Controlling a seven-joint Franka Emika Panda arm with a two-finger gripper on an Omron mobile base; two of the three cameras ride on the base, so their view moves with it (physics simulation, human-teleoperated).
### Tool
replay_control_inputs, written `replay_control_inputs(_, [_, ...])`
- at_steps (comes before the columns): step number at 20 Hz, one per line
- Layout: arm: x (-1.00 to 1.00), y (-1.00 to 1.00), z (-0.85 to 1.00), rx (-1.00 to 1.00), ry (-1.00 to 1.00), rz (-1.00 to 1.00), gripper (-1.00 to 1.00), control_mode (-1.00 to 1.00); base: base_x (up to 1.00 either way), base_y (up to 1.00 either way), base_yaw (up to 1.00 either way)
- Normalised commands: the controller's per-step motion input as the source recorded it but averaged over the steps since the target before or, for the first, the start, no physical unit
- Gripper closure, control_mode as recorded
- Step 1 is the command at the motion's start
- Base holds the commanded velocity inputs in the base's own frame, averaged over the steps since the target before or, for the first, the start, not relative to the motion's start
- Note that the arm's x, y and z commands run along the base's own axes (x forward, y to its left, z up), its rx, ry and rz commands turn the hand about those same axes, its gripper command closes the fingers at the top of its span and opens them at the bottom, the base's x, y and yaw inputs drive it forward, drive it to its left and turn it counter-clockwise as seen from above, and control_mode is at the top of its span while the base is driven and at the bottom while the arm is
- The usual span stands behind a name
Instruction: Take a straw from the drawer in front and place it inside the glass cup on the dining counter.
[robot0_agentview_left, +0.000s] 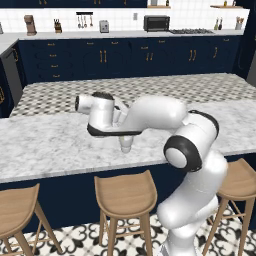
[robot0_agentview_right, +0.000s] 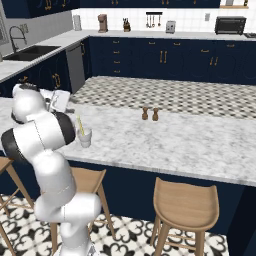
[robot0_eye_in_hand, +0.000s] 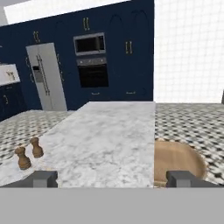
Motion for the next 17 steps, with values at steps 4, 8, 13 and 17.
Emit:
replay_control_inputs(4, [-0.63,-0.75,0.07,0.51,0.12,0.06,-1.00,-1.00,0.00,0.00,0.00])
replay_control_inputs(8, [-0.21,-0.81,0.00,0.48,0.18,0.05,-1.00,-1.00,0.00,0.00,0.00])
replay_control_inputs(13, [0.00,-0.73,-0.05,0.42,0.21,0.05,-1.00,-1.00,0.00,0.00,0.00])
replay_control_inputs(17, [0.00,-0.50,-0.31,0.30,0.16,0.07,-1.00,-1.00,0.00,0.00,0.00])
